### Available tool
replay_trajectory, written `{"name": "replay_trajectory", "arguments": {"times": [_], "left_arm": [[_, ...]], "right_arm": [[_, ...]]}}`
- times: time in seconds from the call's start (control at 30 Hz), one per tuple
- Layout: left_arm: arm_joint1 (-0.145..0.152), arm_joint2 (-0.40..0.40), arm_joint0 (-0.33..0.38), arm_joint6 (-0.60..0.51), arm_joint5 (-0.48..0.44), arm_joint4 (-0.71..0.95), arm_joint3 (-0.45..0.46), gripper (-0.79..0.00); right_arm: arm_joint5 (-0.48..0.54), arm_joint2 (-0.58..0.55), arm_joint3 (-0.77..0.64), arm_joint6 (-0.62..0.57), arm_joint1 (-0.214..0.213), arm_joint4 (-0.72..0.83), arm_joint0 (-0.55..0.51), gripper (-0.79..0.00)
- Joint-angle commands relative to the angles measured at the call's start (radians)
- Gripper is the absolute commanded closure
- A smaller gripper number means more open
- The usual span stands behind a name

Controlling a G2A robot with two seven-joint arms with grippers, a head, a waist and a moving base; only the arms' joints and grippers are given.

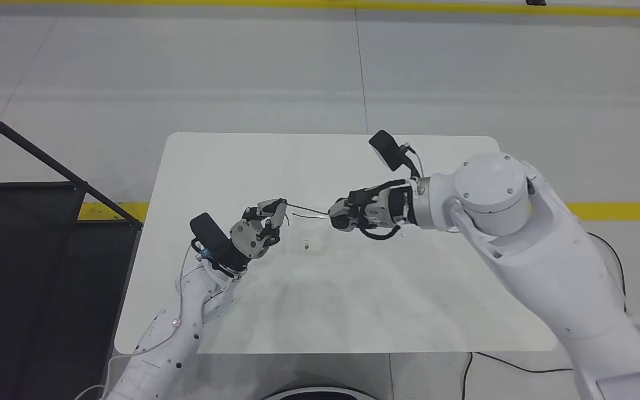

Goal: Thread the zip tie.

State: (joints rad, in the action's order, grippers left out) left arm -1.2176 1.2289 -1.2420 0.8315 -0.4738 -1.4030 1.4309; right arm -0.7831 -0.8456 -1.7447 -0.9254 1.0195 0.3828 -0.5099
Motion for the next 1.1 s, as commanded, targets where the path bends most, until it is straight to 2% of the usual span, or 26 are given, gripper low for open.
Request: {"name": "replay_trajectory", "arguments": {"times": [0.0,1.07], "left_arm": [[0.000,0.000,0.000,0.000,0.000,0.000,0.000,0.000],[0.000,0.000,0.000,0.000,0.000,0.000,0.000,0.000]], "right_arm": [[-0.002,0.001,0.001,0.001,0.000,0.000,0.002,0.000],[-0.004,0.000,0.001,-0.001,-0.004,0.006,0.004,0.000]]}}
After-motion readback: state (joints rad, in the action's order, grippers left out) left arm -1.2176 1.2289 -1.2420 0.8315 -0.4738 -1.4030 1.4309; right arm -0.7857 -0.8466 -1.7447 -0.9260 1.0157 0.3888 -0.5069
